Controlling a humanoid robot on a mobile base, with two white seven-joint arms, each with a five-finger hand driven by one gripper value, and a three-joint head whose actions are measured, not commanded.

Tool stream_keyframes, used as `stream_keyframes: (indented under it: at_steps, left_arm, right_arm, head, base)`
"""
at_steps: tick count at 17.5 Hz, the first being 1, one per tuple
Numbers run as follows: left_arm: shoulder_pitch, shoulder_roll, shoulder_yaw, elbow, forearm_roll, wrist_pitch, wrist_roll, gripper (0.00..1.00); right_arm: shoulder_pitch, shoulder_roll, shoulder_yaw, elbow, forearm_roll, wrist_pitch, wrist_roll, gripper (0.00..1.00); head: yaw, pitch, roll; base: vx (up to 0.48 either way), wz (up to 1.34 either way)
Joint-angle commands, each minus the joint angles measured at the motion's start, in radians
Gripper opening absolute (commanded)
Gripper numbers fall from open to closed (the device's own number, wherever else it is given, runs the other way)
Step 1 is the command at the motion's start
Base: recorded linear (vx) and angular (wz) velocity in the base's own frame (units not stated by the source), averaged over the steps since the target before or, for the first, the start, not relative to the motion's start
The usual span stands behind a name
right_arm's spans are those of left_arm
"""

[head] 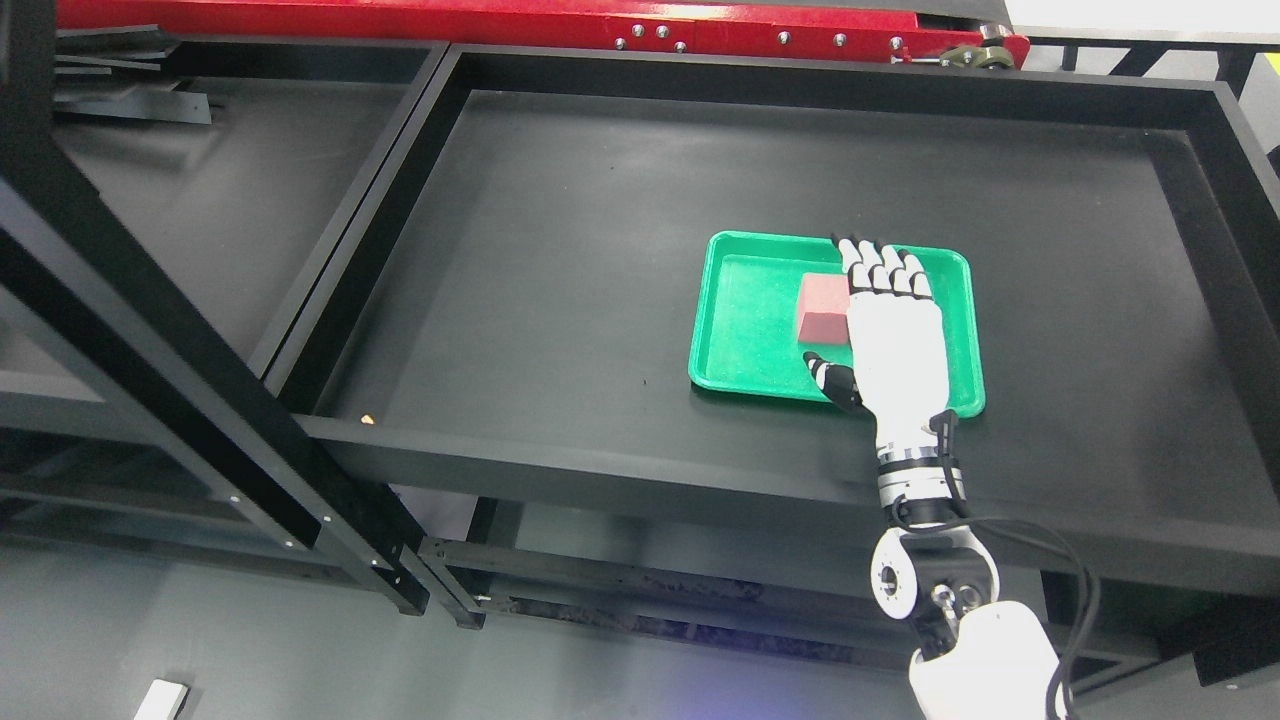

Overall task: Pick pink block from left shelf to tray
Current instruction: 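Lower the right hand onto the pink block in the green tray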

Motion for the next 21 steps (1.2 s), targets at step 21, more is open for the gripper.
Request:
stream_keyframes:
  at_steps: [21]
  left_arm:
    - [0.02, 0.017, 0.0, -0.017, 0.0, 0.0, 0.0, 1.0]
  right_arm:
    - [-0.076, -0.017, -0.007, 0.135, -0.137, -0.018, 0.261, 0.98]
  head:
    - [0.0, 0.0, 0.0]
  base:
    - [0.094, -0.04]
